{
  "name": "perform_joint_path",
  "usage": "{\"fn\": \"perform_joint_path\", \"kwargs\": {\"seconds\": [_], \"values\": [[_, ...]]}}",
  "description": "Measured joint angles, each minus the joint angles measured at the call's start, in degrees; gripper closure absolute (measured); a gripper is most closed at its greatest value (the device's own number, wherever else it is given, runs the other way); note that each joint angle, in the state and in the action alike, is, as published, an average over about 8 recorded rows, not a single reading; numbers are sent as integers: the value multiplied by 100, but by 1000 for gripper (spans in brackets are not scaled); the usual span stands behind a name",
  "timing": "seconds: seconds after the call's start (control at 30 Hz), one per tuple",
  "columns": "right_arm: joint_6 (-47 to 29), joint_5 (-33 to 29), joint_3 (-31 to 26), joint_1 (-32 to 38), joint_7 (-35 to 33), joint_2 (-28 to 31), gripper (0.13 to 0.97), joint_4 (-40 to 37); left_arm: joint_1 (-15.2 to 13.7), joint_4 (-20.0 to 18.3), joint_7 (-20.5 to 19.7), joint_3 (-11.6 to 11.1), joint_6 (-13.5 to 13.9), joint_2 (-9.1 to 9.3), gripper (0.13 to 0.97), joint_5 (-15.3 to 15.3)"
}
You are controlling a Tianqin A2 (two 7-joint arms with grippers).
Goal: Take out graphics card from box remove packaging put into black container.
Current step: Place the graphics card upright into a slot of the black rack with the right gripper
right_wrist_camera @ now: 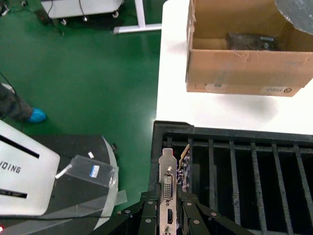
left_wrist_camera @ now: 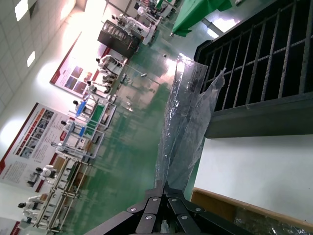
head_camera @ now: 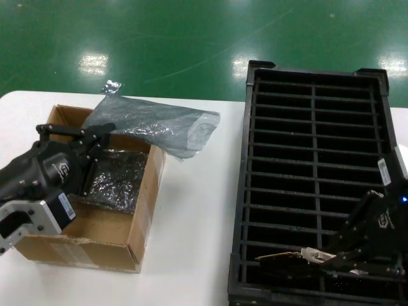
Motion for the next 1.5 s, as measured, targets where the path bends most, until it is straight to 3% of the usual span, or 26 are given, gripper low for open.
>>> {"fn": "perform_joint_path", "kwargs": {"seconds": [0.53,1.5], "values": [[-5,-506,-614,661,-39,-493,910,-554,0,0,0,0,0,0,958,0],[-4,-1251,-999,805,-143,-1071,910,-847,0,0,0,0,0,0,958,0]]}}
